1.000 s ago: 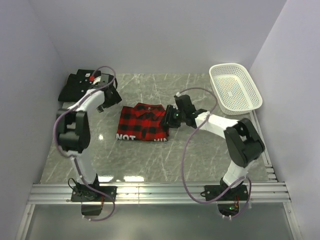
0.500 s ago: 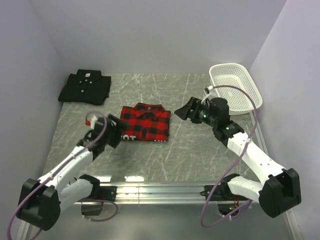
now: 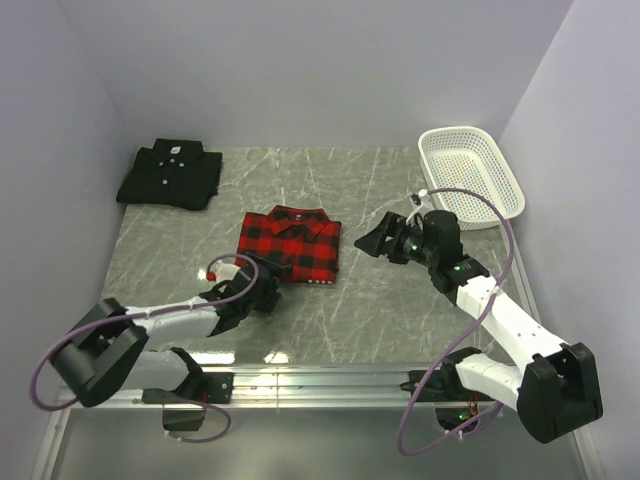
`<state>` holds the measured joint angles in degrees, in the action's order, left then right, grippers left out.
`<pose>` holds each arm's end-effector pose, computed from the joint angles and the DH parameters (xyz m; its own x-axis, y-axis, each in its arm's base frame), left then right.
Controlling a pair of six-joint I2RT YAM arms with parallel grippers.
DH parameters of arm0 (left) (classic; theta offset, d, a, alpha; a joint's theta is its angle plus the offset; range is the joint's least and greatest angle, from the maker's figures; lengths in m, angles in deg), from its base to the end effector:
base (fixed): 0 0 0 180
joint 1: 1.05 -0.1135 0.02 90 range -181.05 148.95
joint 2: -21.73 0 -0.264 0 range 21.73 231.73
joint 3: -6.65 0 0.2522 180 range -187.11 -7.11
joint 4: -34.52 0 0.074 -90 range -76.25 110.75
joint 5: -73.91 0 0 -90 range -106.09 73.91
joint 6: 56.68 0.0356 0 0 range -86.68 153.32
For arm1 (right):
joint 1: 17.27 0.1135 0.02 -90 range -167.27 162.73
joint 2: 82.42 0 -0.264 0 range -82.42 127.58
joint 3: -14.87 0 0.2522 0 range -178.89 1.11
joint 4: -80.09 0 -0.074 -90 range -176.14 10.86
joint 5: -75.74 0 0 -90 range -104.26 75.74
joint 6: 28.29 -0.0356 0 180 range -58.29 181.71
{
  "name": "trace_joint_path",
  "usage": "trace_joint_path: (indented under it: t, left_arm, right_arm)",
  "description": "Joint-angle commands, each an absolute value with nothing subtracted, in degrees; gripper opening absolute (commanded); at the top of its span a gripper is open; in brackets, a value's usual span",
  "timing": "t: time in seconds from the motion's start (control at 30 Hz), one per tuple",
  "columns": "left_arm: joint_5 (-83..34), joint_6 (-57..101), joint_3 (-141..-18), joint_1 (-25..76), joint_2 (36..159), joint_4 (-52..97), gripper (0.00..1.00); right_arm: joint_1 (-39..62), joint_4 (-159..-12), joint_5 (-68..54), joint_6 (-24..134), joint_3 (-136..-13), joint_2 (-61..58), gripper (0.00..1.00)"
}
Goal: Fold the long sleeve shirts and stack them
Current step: Neatly place the folded shirt to the corner
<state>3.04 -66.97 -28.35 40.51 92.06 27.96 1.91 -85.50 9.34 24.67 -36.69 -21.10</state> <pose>0.1701 -0.1352 0.1444 -0.3478 -0.9339 -0.0823 -0.5709 0.2806 -0.7715 0.2212 0.0920 0.2587 -0.6978 0.3417 -0.6295 -0.2827 0.6761 0.6804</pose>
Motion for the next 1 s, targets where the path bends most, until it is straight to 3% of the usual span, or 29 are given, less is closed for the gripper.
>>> trace_joint_path:
  t: [0.0,0.37,0.47,0.63,0.83,0.97]
  left_arm:
    - [6.2,-73.8,-29.4,41.3,98.2,38.8,0.99]
    - [8.3,-75.4,-32.1,41.4,110.5,45.8,0.91]
    - [7.3,-73.6,-33.3,39.1,112.8,46.5,0.81]
    - [4.2,-70.3,-33.6,33.1,116.2,49.8,0.54]
    - [0.3,-61.5,-36.5,25.5,119.9,51.9,0.46]
    - [-5.0,-53.7,-38.8,20.0,119.7,50.5,0.5]
  right_arm:
    - [0.8,-89.1,11.9,24.3,-35.7,-23.0,0.84]
    - [-0.6,-91.8,15.0,23.6,-34.7,-21.8,0.82]
    - [-1.0,-91.2,15.1,24.4,-34.7,-22.1,0.81]
    - [-1.9,-89.3,15.0,26.3,-34.8,-22.3,0.8]
    - [-3.2,-88.5,15.8,27.7,-34.7,-22.4,0.8]
    - [-3.6,-88.4,16.2,28.1,-35.2,-21.4,0.8]
